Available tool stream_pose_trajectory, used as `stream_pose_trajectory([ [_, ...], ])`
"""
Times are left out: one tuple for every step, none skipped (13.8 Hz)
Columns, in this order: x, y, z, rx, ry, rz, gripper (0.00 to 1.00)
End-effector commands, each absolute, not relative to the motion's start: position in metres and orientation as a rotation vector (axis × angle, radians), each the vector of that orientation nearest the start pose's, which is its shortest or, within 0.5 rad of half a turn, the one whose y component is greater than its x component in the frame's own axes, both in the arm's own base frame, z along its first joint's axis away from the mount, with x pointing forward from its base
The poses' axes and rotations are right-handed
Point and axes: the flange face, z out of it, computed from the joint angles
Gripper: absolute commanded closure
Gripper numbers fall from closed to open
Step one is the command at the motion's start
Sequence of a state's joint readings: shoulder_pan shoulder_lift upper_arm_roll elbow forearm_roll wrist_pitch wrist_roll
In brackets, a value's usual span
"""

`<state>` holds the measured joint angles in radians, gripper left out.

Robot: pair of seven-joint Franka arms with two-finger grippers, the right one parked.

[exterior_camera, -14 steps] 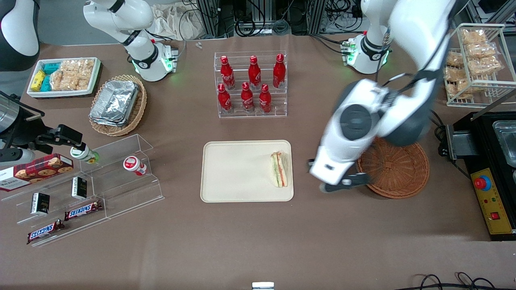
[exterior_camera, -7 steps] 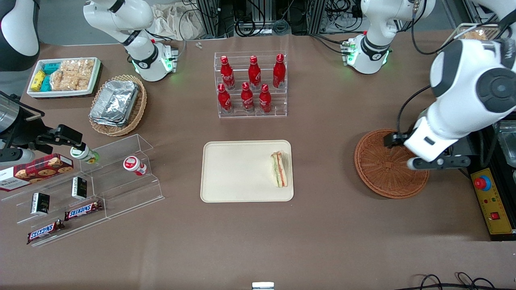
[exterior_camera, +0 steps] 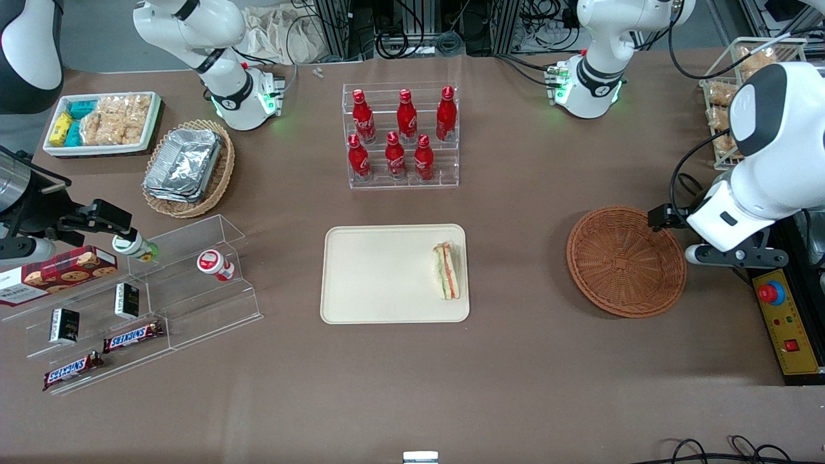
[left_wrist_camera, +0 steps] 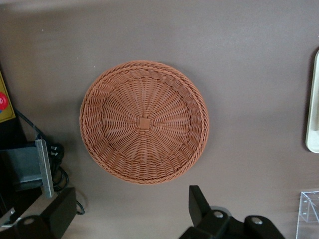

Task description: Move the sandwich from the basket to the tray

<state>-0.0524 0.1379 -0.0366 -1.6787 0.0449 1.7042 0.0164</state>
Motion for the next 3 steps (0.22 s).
stream_pose_trajectory([
  [0.6048, -0.0435, 0.5125, -3.081, 0.228, 0.134, 0.0],
  [0.6067, -0.0425, 0.5136, -3.05, 0.248, 0.127, 0.0],
  [0.6055, -0.0431, 0.5127, -3.048, 0.255, 0.136, 0.0],
])
